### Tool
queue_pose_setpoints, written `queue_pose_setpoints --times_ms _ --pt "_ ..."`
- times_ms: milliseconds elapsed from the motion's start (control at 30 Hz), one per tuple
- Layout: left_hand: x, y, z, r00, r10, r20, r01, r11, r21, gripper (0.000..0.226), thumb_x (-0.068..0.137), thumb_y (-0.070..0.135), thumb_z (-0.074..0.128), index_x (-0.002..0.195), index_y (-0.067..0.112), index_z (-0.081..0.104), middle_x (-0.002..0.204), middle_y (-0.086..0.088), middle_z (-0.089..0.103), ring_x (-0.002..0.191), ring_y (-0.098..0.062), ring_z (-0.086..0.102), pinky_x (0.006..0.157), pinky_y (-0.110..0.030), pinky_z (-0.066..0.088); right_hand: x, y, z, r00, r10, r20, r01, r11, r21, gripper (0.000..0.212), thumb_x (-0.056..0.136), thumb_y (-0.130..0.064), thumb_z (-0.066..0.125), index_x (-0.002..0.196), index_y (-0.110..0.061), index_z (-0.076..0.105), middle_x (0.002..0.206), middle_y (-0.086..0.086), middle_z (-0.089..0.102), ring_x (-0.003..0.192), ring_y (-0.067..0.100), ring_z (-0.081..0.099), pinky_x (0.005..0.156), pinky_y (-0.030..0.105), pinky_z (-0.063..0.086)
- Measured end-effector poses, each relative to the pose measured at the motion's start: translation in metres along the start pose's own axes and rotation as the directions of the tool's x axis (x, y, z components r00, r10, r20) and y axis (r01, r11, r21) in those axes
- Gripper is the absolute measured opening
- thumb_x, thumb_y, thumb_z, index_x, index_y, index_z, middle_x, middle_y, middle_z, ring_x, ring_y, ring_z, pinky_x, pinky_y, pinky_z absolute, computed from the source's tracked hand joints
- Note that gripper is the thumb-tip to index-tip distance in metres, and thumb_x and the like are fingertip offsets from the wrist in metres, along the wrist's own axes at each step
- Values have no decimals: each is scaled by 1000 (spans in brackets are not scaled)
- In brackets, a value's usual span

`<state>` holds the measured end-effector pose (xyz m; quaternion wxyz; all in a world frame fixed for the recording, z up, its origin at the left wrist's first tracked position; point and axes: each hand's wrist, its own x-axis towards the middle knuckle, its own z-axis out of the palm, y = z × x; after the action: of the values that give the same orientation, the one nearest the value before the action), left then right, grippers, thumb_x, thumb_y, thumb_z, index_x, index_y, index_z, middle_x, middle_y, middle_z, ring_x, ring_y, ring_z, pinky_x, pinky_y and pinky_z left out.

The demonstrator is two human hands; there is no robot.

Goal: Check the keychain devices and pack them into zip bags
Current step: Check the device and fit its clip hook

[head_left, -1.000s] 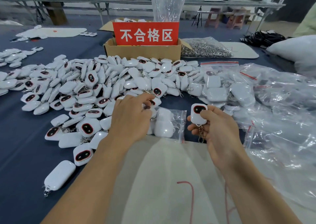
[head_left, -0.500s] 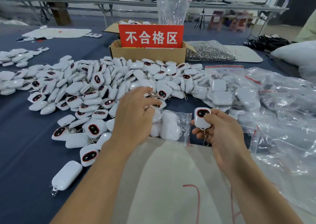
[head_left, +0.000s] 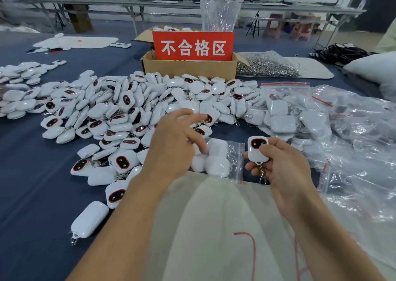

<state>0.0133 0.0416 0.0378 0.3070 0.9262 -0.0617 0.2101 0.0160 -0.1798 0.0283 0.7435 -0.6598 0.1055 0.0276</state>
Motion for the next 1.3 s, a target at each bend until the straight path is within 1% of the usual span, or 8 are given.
queue_pose_setpoints --times_ms 67,233,333,500,833,1033,1167,1300 --pt "2 -10 -10 996 -43 -76 47 998 43 66 66 -23 49 55 37 72 125 27 62 126 2 40 104 -9 30 0 0 -1 1000 -3 5 3 1000 0 20 98 -3 52 97 -10 70 82 16 77 59 22 65 53 28 51" --pt "-2 -12 -13 991 -42 127 11 972 235 66 76 -15 56 59 47 71 138 22 62 139 -12 42 121 -34 22 0 0 0 1000 -4 6 4 1000 3 17 98 -3 55 96 -11 70 82 17 77 57 22 65 51 27 51" --pt "0 -19 -21 985 -139 -98 153 976 157 73 72 -18 53 48 51 56 128 18 70 132 -16 48 119 -46 31 -1 -1 -1 1000 -8 -2 8 1000 19 19 98 -2 53 94 -12 69 81 18 77 56 21 65 49 26 51" --pt "-5 -18 -22 966 -259 -11 249 918 308 51 77 3 61 44 43 59 127 24 67 132 -9 45 113 -36 20 -1 -1 -2 1000 -7 -4 7 1000 21 19 98 -2 54 93 -12 69 79 16 77 55 21 65 48 26 51" --pt "-6 -25 -17 952 -268 -145 305 824 478 40 86 9 53 67 35 78 101 11 76 109 -14 57 99 -39 25 -1 -1 -1 1000 5 3 -5 1000 -1 8 95 -8 63 93 -12 70 80 14 77 58 22 66 50 26 51" --pt "-5 8 -6 912 -187 -365 281 933 226 29 66 13 50 60 29 73 102 10 78 106 -22 60 94 -35 24 -8 0 1 998 -31 51 34 996 -77 10 89 -15 69 80 -16 65 77 18 76 63 29 72 68 48 44" --pt "-15 47 27 957 -4 -291 13 999 30 33 70 8 57 81 28 81 94 14 76 95 -7 55 91 -29 32 -13 1 4 997 -55 55 58 997 -58 16 93 -7 65 80 -14 61 74 17 74 59 31 73 61 44 38" --pt "-15 55 32 980 -116 -159 81 974 -211 30 77 33 59 95 45 81 86 23 71 86 2 53 92 -28 46 -19 -2 6 992 -88 92 89 996 -4 14 93 -2 64 81 -11 64 83 23 74 58 32 72 63 45 45"
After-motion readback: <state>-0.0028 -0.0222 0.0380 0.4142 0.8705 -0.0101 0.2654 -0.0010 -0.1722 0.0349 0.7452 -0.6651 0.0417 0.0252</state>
